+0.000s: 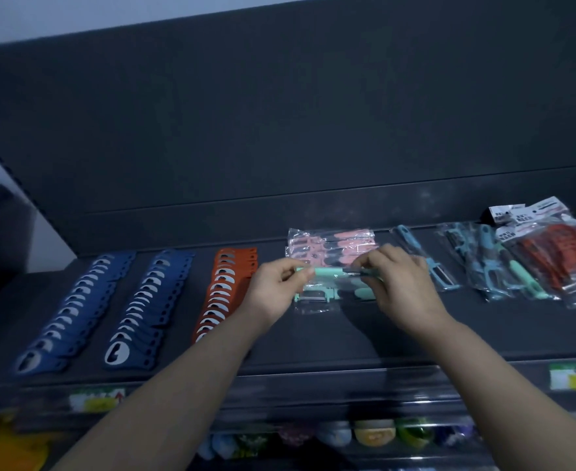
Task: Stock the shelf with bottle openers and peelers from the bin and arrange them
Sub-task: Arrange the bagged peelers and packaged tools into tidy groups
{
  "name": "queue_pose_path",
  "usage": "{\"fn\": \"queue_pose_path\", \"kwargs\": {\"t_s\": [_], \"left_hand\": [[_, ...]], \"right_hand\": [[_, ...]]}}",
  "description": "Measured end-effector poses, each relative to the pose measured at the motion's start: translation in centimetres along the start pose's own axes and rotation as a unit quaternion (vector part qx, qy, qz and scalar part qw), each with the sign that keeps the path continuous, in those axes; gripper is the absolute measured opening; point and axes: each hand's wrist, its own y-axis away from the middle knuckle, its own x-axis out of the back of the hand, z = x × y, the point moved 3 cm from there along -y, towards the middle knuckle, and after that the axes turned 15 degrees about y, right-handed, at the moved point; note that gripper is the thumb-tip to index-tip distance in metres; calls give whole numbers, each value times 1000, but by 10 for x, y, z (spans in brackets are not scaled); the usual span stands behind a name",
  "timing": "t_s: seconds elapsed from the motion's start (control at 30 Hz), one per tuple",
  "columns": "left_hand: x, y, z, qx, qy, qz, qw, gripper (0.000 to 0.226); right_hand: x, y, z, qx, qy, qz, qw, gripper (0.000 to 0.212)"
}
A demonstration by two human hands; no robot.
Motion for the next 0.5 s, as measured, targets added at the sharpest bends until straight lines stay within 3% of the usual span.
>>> {"fn": "queue_pose_path", "kwargs": {"t_s": [0.13,0.17,0.23,0.3,0.4,0.5], "left_hand": [[7,-4,14,-86,38,111,989,6],[6,-3,18,-96,63,133,984,10],[-1,0,23,-104,97,125,982,14],[-12,2,20,-104,87,94,986,19],[-24,8,11,-87,39,63,993,27],[-29,11,6,-73,-27,0,997,29]], "right_hand": [[11,-9,-7,-110,36,100,988,41],[12,-11,-10,-131,18,79,988,34],[2,-20,-15,-162,-92,-35,982,18],[-6,-24,-21,-196,-249,-148,937,26],[-9,-29,-29,-247,-415,-172,859,27],[-15,-30,-29,-291,-397,-191,849,15]]}}
